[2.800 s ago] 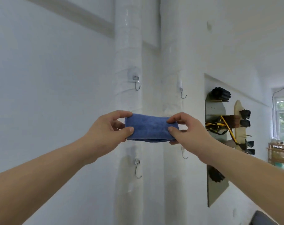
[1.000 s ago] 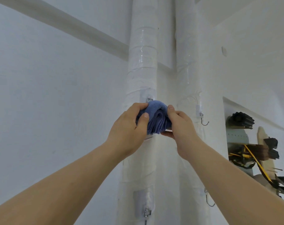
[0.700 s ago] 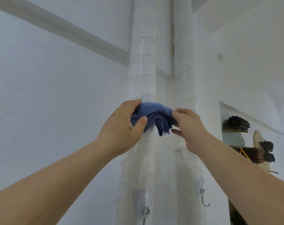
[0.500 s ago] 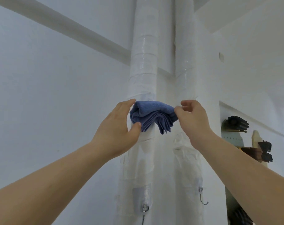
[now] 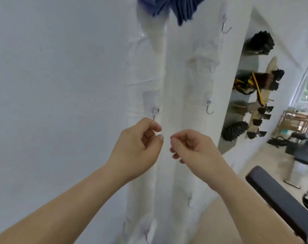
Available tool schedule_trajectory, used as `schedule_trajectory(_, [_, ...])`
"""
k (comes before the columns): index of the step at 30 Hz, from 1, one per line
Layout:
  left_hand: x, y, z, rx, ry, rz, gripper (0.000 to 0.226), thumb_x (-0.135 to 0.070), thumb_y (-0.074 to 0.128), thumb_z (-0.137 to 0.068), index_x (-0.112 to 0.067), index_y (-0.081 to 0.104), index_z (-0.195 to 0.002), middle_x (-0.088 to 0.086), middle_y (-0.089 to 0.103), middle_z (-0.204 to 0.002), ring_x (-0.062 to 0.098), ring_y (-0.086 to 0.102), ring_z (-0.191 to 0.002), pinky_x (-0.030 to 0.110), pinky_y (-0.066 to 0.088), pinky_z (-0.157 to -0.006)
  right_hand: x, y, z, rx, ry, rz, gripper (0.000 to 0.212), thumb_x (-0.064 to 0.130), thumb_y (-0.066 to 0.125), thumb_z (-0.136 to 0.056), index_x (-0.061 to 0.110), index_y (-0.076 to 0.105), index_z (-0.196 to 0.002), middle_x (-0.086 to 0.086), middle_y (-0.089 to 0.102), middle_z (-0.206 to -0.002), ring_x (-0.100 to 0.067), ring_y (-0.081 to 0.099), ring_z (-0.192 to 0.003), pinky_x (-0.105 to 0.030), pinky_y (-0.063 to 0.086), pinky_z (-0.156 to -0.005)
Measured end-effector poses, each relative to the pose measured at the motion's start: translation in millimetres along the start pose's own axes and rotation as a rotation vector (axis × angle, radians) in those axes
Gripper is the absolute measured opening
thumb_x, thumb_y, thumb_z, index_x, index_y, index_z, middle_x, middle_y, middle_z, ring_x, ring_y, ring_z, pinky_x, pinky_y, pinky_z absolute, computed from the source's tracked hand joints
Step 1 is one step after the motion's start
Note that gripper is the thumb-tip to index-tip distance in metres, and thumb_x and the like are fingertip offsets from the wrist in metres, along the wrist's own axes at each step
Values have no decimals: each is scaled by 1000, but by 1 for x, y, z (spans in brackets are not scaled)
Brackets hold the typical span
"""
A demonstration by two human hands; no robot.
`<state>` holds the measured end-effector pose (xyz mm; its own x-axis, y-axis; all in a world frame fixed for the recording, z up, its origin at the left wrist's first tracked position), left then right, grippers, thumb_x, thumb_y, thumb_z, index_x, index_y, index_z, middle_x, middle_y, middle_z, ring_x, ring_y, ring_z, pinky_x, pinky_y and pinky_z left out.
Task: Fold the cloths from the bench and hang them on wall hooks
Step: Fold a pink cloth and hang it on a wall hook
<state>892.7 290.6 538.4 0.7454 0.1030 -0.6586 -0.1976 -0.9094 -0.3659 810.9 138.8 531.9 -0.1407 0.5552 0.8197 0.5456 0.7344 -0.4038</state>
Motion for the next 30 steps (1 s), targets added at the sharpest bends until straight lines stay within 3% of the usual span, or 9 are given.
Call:
schedule_trajectory(5, [83, 93, 129, 325, -265, 16, 19, -23, 66, -94, -36, 64, -106, -12, 66, -85, 9, 59, -62, 22, 53, -65, -132, 18, 115, 124, 433, 139, 8, 29, 64, -97, 26, 72, -95, 1, 79, -84, -14, 75, -77, -45, 62, -83])
schedule_trajectory(10, [102, 168, 244, 616, -392, 59, 25, -23, 63, -94, -37, 63, -115, -13, 67, -87, 6, 62, -63, 21, 54, -69, -194, -2, 225, 107, 667, 247, 14, 37, 60, -98, 29, 71, -94, 2, 78, -87, -16, 74, -80, -38, 61, -82])
schedule_trajectory(16, [55, 227, 375, 886, -428, 96, 28, -29, 61, -95, -46, 60, -118, -16, 65, -93, 1, 63, -71, 26, 57, -75, -229, -49, 383, 19, 852, 216, 12, 41, 58, -99, 35, 67, -100, 8, 77, -89, -6, 73, -80, -31, 61, -79])
schedule_trajectory(19, [28, 249, 445, 1013, -460, 108, 27, -25, 59, -97, -42, 61, -118, -14, 64, -93, 3, 62, -69, 18, 51, -66, -244, -77, 473, -33, 950, 175, 13, 35, 59, -100, 28, 69, -101, 3, 77, -88, -12, 74, -82, -32, 61, -81])
schedule_trajectory(22, [2, 268, 513, 1059, -497, 90, 27, -20, 60, -97, -32, 63, -121, -11, 65, -90, 5, 63, -70, 18, 52, -70, -251, -110, 563, -112, 999, 145, 19, 28, 59, -99, 14, 71, -94, -4, 74, -82, -18, 70, -77, -31, 57, -76])
schedule_trajectory(24, [-18, 284, 569, 1114, -556, 84, 30, -17, 61, -97, -29, 60, -124, -4, 66, -89, 7, 62, -72, 23, 54, -74, -249, -133, 626, -168, 1019, 129, 28, 25, 57, -100, 3, 67, -86, -13, 69, -76, -15, 60, -64, -27, 51, -70])
schedule_trajectory(27, [-62, 315, 665, 1210, -659, 98, 33, -16, 63, -96, -34, 54, -122, -1, 64, -94, 15, 61, -78, 39, 57, -90, -249, -172, 730, -310, 1115, 33, 31, 20, 58, -102, 2, 66, -79, -12, 70, -71, -10, 62, -64, -24, 51, -65])
schedule_trajectory(30, [-109, 338, 741, 1335, -724, 74, 50, -21, 64, -95, -29, 48, -142, -4, 63, -118, 11, 65, -88, 25, 52, -87, -245, -207, 812, -456, 1195, 4, 29, 18, 58, -101, -3, 66, -82, -16, 74, -79, -14, 66, -66, -33, 52, -68])
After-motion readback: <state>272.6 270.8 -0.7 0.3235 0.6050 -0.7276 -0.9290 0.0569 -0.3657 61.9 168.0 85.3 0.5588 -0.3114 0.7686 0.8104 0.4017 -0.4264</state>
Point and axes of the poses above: each hand's wrist, its own z-axis away from the middle knuckle, its own y-axis out of the palm, x = y × z, the point moved 6 cm from there along -z, towards the middle knuckle
